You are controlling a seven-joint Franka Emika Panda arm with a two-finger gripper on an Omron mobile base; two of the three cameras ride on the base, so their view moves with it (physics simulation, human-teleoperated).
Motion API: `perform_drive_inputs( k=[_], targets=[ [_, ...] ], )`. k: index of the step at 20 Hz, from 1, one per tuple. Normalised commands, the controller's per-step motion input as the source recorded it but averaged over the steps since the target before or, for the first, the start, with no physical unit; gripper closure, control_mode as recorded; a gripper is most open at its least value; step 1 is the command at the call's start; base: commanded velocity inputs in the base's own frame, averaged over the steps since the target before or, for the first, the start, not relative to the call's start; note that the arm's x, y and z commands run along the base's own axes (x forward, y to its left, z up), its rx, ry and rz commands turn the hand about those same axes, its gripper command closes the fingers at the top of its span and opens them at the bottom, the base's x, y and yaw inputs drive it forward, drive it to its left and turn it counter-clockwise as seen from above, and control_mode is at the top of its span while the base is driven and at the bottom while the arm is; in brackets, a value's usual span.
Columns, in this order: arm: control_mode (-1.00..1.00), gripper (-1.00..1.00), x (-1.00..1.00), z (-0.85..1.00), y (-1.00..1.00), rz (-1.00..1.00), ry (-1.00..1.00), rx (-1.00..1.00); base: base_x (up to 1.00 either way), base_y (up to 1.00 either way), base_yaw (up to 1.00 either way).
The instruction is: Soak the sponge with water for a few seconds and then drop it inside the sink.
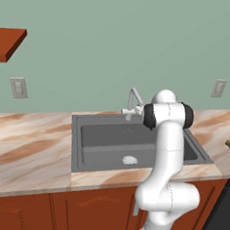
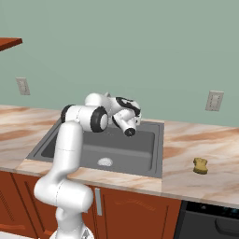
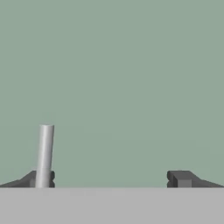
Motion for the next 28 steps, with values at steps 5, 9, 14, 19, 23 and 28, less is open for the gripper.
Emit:
perform_drive_inputs(
  k=[5, 9, 14, 19, 23, 28],
  targets=[
    [-1.00, -1.00, 0.06, -0.45, -0.57, -0.07, 0.00, 0.04, 0.00, 0.00, 0.00],
    [-1.00, -1.00, 0.08, -0.49, -0.61, -0.07, 0.00, 0.04, 0.00, 0.00, 0.00],
    [-1.00, -1.00, 0.03, -0.52, -0.62, -0.07, 0.01, 0.04, 0.00, 0.00, 0.00],
    [-1.00, -1.00, 0.01, -0.59, -0.63, -0.07, 0.04, 0.05, 0.00, 0.00, 0.00],
    [-1.00, -1.00, 0.00, -0.27, -0.50, -0.04, 0.04, 0.06, 0.00, 0.00, 0.00],
    [-1.00, -1.00, 0.00, 0.08, -0.44, 0.00, 0.02, 0.12, 0.00, 0.00, 0.00]
  ],
)
